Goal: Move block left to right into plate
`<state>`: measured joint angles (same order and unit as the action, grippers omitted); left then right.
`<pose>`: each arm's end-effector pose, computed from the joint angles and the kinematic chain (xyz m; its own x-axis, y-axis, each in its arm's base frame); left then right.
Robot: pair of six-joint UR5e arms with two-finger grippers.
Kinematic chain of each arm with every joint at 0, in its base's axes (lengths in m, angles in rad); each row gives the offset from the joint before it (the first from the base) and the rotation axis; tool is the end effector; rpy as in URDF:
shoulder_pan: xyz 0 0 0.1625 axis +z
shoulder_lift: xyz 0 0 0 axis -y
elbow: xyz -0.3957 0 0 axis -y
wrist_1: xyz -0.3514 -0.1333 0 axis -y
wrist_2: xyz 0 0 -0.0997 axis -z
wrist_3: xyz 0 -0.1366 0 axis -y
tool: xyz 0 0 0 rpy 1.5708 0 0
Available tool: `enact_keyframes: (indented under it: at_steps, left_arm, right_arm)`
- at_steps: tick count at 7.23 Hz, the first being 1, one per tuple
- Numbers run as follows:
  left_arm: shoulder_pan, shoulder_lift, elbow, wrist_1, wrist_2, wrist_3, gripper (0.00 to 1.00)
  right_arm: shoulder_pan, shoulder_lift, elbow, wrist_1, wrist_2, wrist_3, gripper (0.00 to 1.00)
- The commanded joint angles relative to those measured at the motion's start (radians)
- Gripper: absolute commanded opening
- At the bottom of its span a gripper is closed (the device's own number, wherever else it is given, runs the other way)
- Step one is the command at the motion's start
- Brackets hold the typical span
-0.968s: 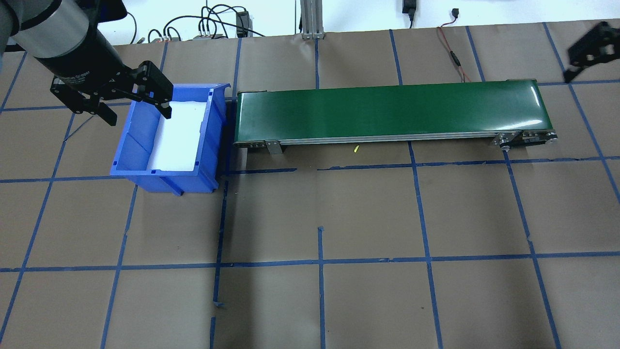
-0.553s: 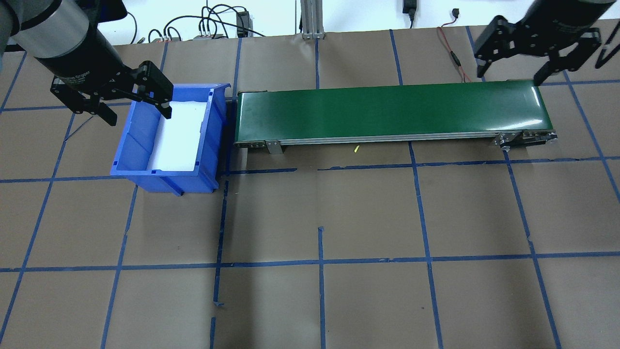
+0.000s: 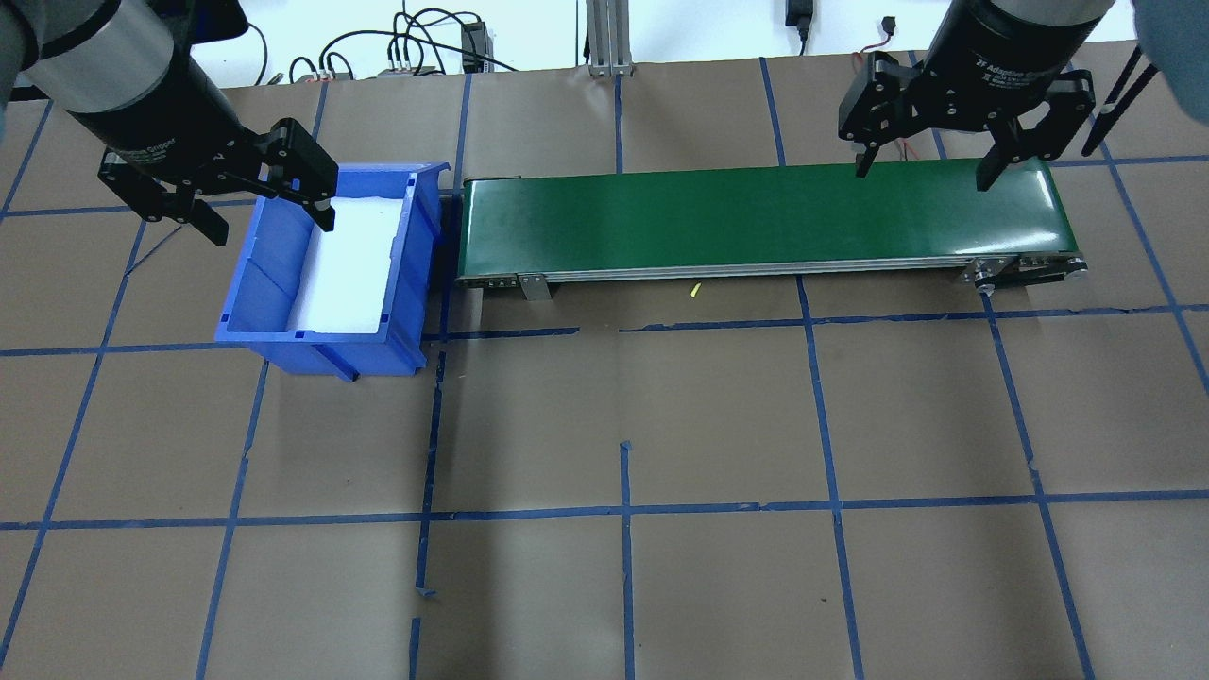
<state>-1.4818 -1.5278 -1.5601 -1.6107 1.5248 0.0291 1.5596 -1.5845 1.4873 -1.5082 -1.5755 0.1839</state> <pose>-0.1003 -0.4461 0.4416 -0.9972 -0.0591 0.0456 -0.0599 0.9981 -0.0151 0.1276 -0.4501 0.4592 -0.9810 0.1939 -0.0017 0.1939 0.9804 -0.0349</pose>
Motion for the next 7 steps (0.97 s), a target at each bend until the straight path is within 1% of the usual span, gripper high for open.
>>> enact_keyframes:
  at_steps: [1,3,4,7]
  left_arm:
    - [0.0,0.0,0.0,0.0,0.0,0.0,1.0]
    - [0.0,0.0,0.0,0.0,0.0,0.0,1.0]
    - [0.0,0.0,0.0,0.0,0.0,0.0,1.0]
    - [0.0,0.0,0.002,0.0,0.0,0.0,1.0]
  right_arm:
    - [0.004,-0.002,0.004,0.02,-0.005,-0.02,1.0]
    - [0.008,0.004,0.008,-0.009,0.006,-0.163,1.0]
    - [0.01,0.008,0.013,-0.023,0.009,-0.165,1.0]
    - [0.01,0.008,0.013,-0.024,0.012,-0.165,1.0]
